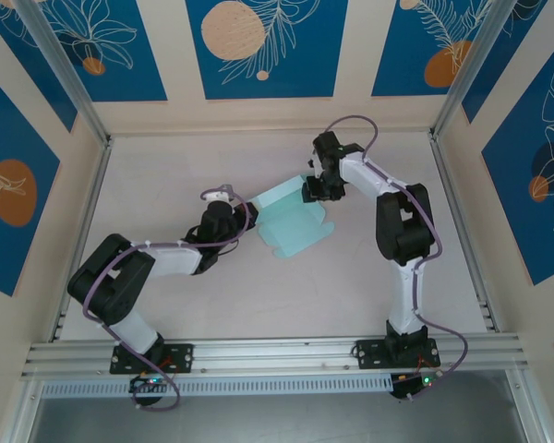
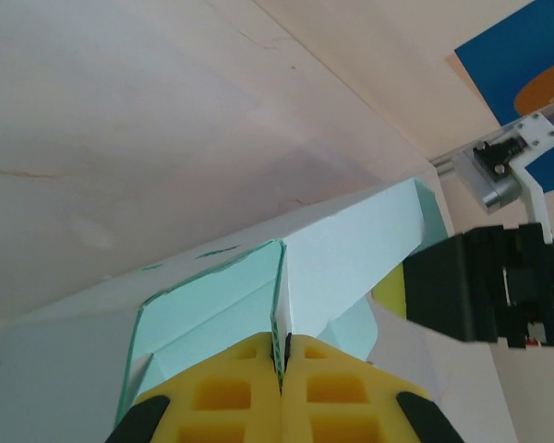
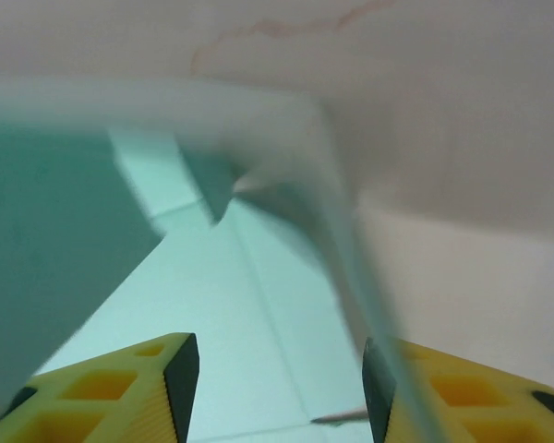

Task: Fold the paper box

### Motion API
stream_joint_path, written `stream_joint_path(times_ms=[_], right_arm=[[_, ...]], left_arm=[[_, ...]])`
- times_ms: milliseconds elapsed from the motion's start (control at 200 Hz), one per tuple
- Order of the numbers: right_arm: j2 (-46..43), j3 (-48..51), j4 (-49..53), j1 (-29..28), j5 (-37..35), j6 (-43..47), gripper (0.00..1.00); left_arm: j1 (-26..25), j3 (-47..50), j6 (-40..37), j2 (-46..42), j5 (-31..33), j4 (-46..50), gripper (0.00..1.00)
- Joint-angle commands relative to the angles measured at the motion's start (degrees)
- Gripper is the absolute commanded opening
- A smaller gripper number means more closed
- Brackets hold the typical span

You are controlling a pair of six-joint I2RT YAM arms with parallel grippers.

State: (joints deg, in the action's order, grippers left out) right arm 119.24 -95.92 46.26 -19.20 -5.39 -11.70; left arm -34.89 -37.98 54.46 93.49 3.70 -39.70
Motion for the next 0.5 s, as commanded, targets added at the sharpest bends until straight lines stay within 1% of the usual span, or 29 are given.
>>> stream_joint_path(times_ms=[0, 100, 170, 255, 385, 495], right_arm=[[-6.2, 4.8, -7.7, 1.7, 10.0, 1.6, 0.52], [-8.4, 9.8, -11.2, 3.3, 12.0, 2.0, 0.52], [-9.5, 12.7, -13.2, 3.8, 10.9, 2.0, 0.55], [-9.9, 15.6, -15.4, 4.5, 9.7, 1.6, 0.56], [-8.9, 17.8, -18.7, 5.7, 10.5, -0.1, 0.46], [-6.7, 17.1, -20.7, 6.1, 9.8, -1.2, 0.42]], left_arm=[[-0.2, 0.7, -1.8, 0.0, -1.1, 2.7, 0.0], [-0.2, 0.9, -1.8, -0.2, -0.9, 2.7, 0.0], [-0.2, 1.0, -1.7, -0.4, -0.8, 2.9, 0.0], [-0.2, 0.8, -1.8, -0.5, -0.7, 3.0, 0.0], [-0.2, 0.6, -1.9, -0.5, -0.6, 3.2, 0.0], [0.0, 0.6, -1.9, -0.5, -0.7, 3.3, 0.0]])
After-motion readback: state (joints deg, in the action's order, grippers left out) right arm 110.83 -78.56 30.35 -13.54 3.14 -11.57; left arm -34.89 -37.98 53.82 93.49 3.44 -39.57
